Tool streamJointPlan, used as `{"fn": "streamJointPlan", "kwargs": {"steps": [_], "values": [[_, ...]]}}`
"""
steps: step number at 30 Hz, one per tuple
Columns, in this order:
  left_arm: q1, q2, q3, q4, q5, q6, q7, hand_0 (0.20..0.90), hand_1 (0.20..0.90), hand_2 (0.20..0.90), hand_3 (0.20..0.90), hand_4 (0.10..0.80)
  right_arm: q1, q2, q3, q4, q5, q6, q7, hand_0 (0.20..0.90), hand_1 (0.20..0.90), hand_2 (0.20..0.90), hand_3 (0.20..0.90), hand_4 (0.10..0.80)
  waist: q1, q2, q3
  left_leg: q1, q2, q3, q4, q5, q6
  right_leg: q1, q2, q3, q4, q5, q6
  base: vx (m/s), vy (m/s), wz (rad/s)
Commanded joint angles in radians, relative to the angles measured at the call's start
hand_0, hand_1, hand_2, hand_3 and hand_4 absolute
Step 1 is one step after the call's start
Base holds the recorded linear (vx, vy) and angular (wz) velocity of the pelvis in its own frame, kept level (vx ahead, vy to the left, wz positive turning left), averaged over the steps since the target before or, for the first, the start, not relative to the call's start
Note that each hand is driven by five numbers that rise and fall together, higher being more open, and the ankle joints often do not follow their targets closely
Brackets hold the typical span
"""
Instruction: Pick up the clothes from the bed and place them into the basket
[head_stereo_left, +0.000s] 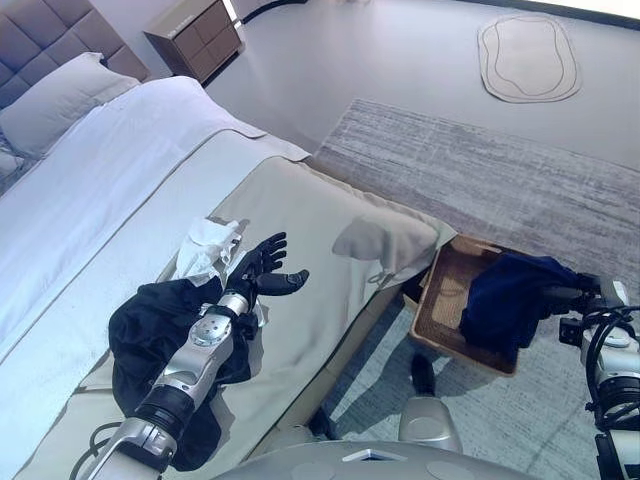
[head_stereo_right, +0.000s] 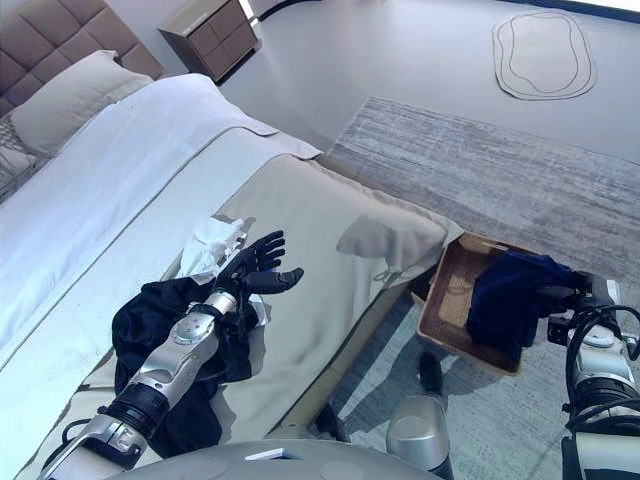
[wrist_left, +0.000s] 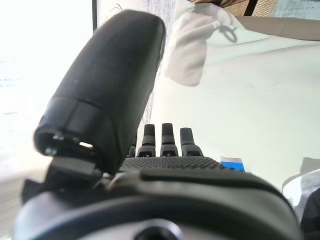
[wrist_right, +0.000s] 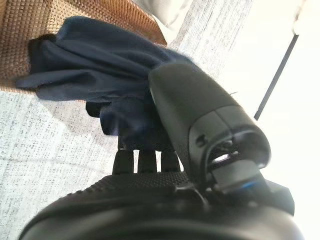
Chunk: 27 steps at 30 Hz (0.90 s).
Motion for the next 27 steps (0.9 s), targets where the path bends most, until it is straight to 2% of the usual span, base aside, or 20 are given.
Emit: {"fn": "streamJointPlan", "kwargs": {"steps": [1, 12, 18, 27], "values": [[-0.062, 0.041, 0.034, -0.047, 0.016, -0.074, 0.010, 0.900, 0.900, 0.900, 0.900, 0.800, -0.108, -0.088, -0.002, 0.005, -0.041, -0.050, -0.043, 0.900, 0.900, 0.900, 0.900, 0.800, 0.012, -0.097, -0.052, -0.092, -0.012, -0.033, 0.077, -0.030, -0.044, 0.059, 0.049, -0.073, 0.042, -0.114, -0.040, 0.000, 0.000, 0.00], [-0.028, 0.046, 0.052, -0.054, 0.015, -0.086, 0.009, 0.900, 0.900, 0.900, 0.900, 0.800, -0.097, -0.078, 0.023, 0.014, -0.126, -0.036, -0.023, 0.900, 0.900, 0.900, 0.900, 0.800, 0.040, -0.116, -0.060, -0.088, -0.014, -0.047, 0.080, -0.028, -0.042, 0.076, 0.045, -0.089, 0.045, -0.118, -0.045, 0.021, 0.008, 0.04], [-0.003, 0.036, 0.078, -0.056, 0.018, -0.078, 0.025, 0.900, 0.900, 0.900, 0.900, 0.800, -0.084, -0.060, 0.093, -0.160, -0.196, -0.065, -0.022, 0.900, 0.900, 0.900, 0.900, 0.800, 0.059, -0.137, -0.064, -0.089, -0.020, -0.066, 0.084, -0.027, -0.036, 0.089, 0.041, -0.101, 0.053, -0.122, -0.049, 0.005, 0.004, 0.01], [0.069, 0.011, 0.155, -0.039, 0.033, -0.087, 0.074, 0.900, 0.900, 0.900, 0.900, 0.800, -0.106, 0.029, 0.146, -0.365, -0.143, -0.125, 0.003, 0.900, 0.900, 0.900, 0.900, 0.800, 0.121, -0.163, -0.067, -0.109, -0.035, -0.116, 0.075, -0.012, -0.031, 0.118, 0.035, -0.140, 0.053, -0.139, -0.060, 0.016, 0.012, 0.16]]}}
